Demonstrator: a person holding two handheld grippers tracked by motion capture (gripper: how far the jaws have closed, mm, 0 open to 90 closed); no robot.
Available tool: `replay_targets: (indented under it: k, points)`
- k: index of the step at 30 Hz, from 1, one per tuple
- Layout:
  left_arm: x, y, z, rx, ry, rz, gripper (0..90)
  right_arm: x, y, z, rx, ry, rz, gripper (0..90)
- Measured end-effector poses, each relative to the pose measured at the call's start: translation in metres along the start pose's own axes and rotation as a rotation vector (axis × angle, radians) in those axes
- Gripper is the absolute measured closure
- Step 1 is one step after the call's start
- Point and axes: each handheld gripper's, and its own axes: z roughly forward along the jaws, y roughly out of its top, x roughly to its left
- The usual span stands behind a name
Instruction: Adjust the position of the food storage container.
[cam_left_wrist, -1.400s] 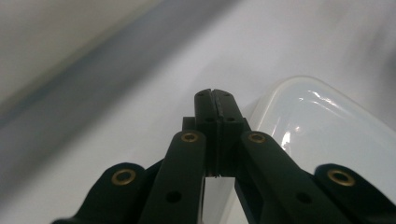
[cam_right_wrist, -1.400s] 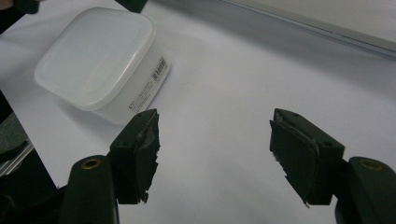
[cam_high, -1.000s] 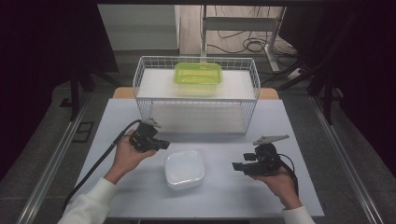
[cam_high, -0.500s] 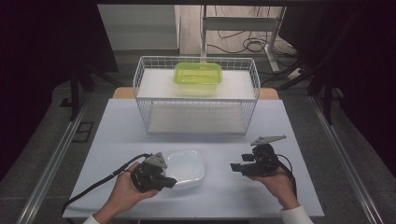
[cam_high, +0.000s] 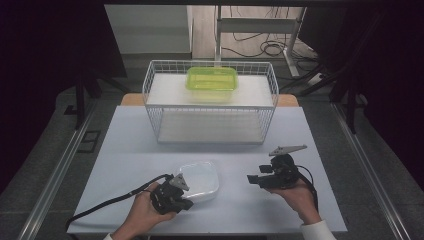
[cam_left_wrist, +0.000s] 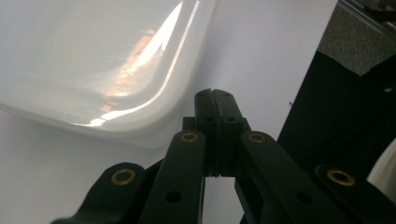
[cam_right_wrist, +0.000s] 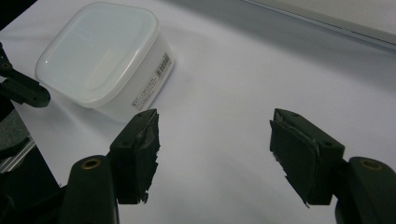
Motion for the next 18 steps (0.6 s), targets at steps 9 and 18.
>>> replay_targets:
  k: [9, 18]
  points:
    - [0.011, 0.006, 0.003, -0.033, -0.021, -0.028, 90.0, 0.001, 0.0, 0.0, -0.001, 0.009, 0.002, 32.5]
    - [0.018, 0.008, 0.007, -0.015, 0.01, -0.022, 90.0, -0.001, 0.0, -0.001, -0.002, 0.001, 0.003, 32.5]
